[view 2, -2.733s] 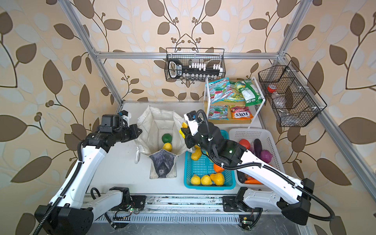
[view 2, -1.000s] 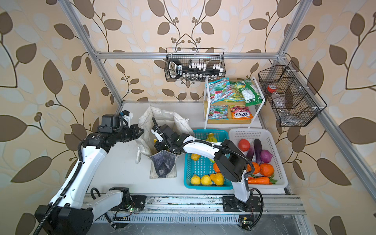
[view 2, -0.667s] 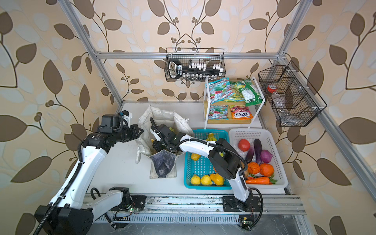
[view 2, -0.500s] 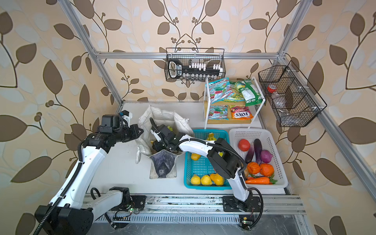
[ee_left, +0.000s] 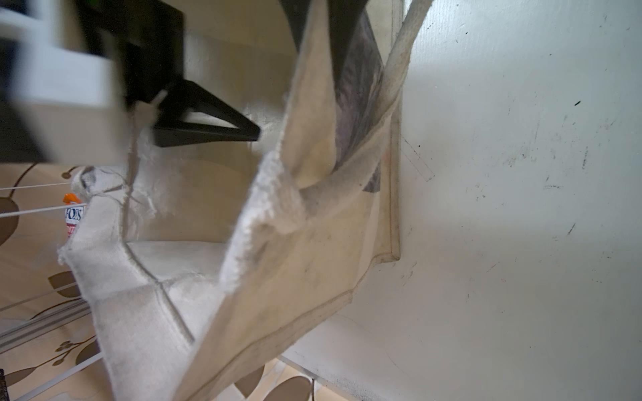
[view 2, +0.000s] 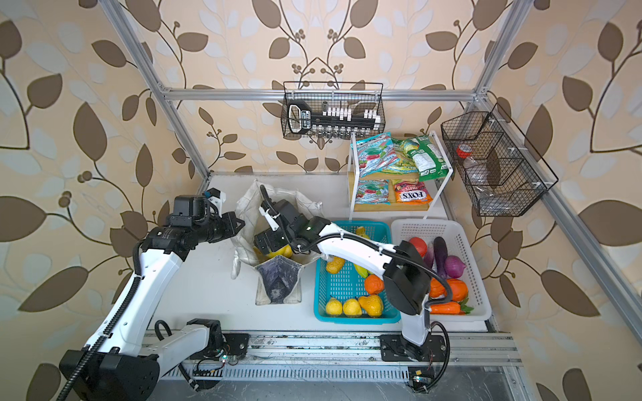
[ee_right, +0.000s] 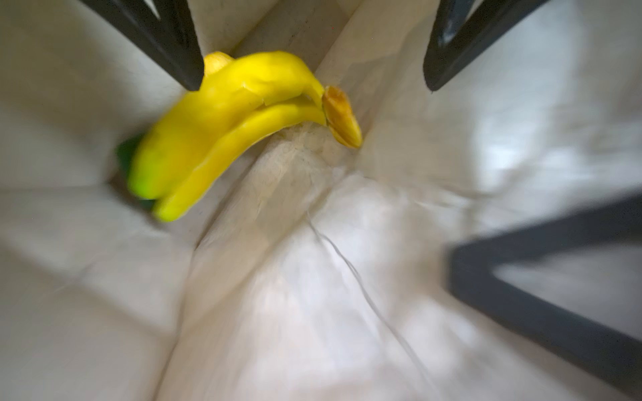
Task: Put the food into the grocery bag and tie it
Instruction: 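Open the right gripper to release the bananas and lift out of the bag, then move the right gripper back down into the teal basket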
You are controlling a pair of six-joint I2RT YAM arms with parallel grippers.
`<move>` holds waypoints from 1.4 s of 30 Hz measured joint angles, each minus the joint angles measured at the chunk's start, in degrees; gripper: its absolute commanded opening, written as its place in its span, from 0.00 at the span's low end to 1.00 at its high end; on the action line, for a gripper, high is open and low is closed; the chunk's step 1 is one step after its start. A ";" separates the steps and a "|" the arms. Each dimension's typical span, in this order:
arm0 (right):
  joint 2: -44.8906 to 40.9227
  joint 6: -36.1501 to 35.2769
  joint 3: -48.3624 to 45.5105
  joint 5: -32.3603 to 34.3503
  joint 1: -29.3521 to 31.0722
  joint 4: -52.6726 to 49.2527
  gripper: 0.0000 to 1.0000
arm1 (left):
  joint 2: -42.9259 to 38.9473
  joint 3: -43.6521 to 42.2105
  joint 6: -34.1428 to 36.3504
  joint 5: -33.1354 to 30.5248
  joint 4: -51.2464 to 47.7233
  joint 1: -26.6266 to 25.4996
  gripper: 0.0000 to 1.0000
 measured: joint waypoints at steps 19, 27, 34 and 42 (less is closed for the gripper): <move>-45.66 -12.26 -31.21 15.02 -6.75 0.57 1.00 | 0.15 0.00 0.02 -0.79 -0.02 -0.02 0.00; -54.86 -9.14 -39.91 13.57 -13.31 0.28 1.00 | 0.26 0.00 0.02 -0.74 -0.02 -0.02 0.00; -51.47 -5.88 -46.53 13.33 -16.79 1.22 0.98 | 0.26 0.00 0.04 -0.74 -0.02 -0.02 0.00; -44.85 -2.80 -52.89 9.09 -19.06 7.91 0.93 | 0.26 0.00 0.11 -0.76 -0.02 -0.02 0.00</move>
